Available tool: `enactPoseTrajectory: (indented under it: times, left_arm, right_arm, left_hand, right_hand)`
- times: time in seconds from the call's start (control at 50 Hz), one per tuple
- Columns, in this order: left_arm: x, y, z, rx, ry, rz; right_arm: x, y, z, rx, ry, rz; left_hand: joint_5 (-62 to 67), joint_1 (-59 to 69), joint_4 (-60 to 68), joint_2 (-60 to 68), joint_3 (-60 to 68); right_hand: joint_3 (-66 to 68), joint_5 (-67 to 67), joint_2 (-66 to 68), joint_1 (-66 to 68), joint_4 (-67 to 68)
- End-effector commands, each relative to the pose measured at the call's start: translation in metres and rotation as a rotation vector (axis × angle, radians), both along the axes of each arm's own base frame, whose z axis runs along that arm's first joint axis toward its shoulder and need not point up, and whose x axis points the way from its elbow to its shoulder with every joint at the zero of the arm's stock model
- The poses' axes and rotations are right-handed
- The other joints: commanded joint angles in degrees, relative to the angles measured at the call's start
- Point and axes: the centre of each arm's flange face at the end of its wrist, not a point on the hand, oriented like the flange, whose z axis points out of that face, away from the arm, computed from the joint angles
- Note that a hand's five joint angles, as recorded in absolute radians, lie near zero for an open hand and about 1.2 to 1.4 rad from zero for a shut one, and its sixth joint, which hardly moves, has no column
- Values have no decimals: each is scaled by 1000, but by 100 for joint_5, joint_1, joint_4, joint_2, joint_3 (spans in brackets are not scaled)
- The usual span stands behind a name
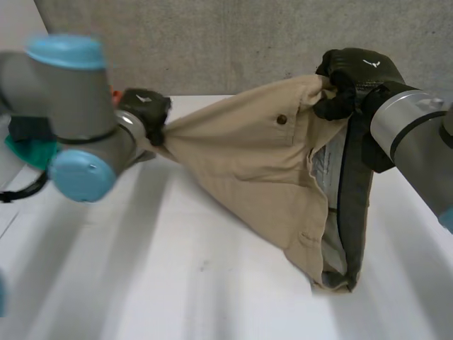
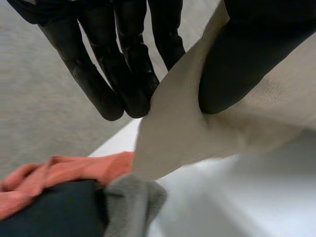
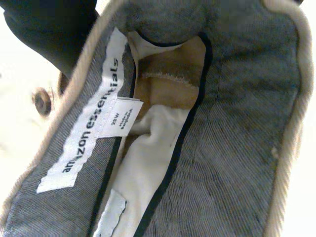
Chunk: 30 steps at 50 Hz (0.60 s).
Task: Fold the laundry.
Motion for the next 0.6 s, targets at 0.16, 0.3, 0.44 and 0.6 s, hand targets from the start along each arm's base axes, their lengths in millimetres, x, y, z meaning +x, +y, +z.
enactPoseTrajectory:
  times: [0.16, 0.3, 0.44, 0.6]
  left_arm:
    - [10, 40, -6, 101, -46, -80]
    - [-1, 10, -72, 217, -116, -34]
    - [-2, -5, -73, 209, -112, 3]
    - [31, -13, -21, 97, -41, 107]
  right_arm:
    - [27, -82, -100, 111, 285, 53]
    - [55, -96, -154, 77, 405, 186]
    - [53, -93, -140, 57, 450, 121]
    - [38, -66, -89, -5, 489, 60]
  left_hand:
    - [1388, 1213, 1165, 1167, 1210]
    - [574, 399, 351, 353, 396]
    - [-2271, -2445, -2493, -2492, -2448]
    - [-5539, -5713, -5761, -5760, -5716]
  right_hand:
    - [1194, 1234, 1271, 1486, 1147]
    - [289, 328, 366, 581, 242]
    - [-4654, -4614, -4577, -4362, -4701]
    - [-5806, -5766, -5729, -5514, -5853]
